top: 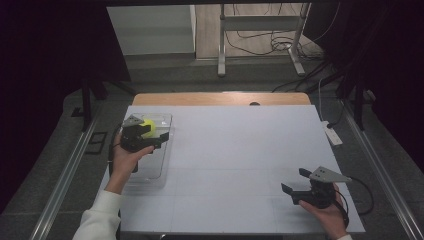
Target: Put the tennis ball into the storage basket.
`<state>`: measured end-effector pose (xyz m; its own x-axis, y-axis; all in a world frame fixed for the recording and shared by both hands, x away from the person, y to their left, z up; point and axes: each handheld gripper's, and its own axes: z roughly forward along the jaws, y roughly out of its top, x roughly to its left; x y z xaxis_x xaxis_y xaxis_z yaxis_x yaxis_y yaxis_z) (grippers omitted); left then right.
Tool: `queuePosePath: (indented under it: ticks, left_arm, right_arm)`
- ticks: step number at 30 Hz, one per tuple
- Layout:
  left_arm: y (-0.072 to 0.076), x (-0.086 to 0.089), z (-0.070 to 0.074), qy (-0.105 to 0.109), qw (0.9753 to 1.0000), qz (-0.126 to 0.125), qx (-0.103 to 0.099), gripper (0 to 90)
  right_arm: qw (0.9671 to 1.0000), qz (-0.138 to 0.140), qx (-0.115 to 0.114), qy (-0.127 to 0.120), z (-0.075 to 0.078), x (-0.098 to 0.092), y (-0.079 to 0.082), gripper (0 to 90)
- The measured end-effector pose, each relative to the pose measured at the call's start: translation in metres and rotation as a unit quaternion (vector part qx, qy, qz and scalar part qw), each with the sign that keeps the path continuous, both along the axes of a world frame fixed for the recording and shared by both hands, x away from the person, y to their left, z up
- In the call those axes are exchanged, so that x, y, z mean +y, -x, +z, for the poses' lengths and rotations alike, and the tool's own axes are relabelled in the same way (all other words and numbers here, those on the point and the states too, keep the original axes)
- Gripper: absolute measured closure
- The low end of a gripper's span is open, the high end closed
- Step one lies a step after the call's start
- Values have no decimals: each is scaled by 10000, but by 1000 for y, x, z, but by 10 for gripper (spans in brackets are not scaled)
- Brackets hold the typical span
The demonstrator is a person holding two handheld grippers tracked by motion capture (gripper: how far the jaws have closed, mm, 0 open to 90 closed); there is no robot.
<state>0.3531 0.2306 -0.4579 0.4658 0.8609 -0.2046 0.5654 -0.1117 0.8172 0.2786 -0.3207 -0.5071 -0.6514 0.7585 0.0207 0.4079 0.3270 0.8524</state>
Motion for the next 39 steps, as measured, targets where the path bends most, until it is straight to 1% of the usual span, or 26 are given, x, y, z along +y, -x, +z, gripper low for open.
queuePosePath:
  ticks: [1,5,6,7,15,19,20,25,27,34,39]
  left_arm:
    - [3,-1,0,16,10000,-74,-21,153]
    - [14,-5,-1,115,9997,-201,-24,153]
    - [14,-5,-1,115,9997,-201,-24,152]
    - [16,-6,-2,105,9996,-251,-31,152]
    - [34,-13,-9,72,9992,-389,-18,152]
    - [43,-15,-12,61,9991,-413,-41,152]
    - [43,-15,-12,61,9991,-413,-41,152]
    - [55,-16,-14,78,9987,-488,-81,152]
    - [59,-16,-17,100,9988,-479,-57,153]
    - [72,-15,-26,51,9988,-475,-56,153]
    - [82,-13,-33,65,9990,-447,-54,153]
  right_arm:
    - [10000,-5,-5,14,0,0,0,106]
    - [10000,12,-3,-16,0,0,0,106]
    - [10000,12,-3,-16,0,0,0,106]
    - [10000,12,-6,-17,0,0,0,106]
    - [10000,22,-13,-28,1,0,0,106]
    - [10000,4,-12,-34,1,-1,0,106]
    - [10000,-5,-10,-43,1,-1,0,106]
    - [10000,-9,-12,-54,1,-1,-1,106]
    - [10000,-20,-14,-39,1,-1,-1,106]
    - [10000,-25,-43,-61,2,-2,-2,106]
    - [10000,-41,-49,-74,2,-2,-2,106]
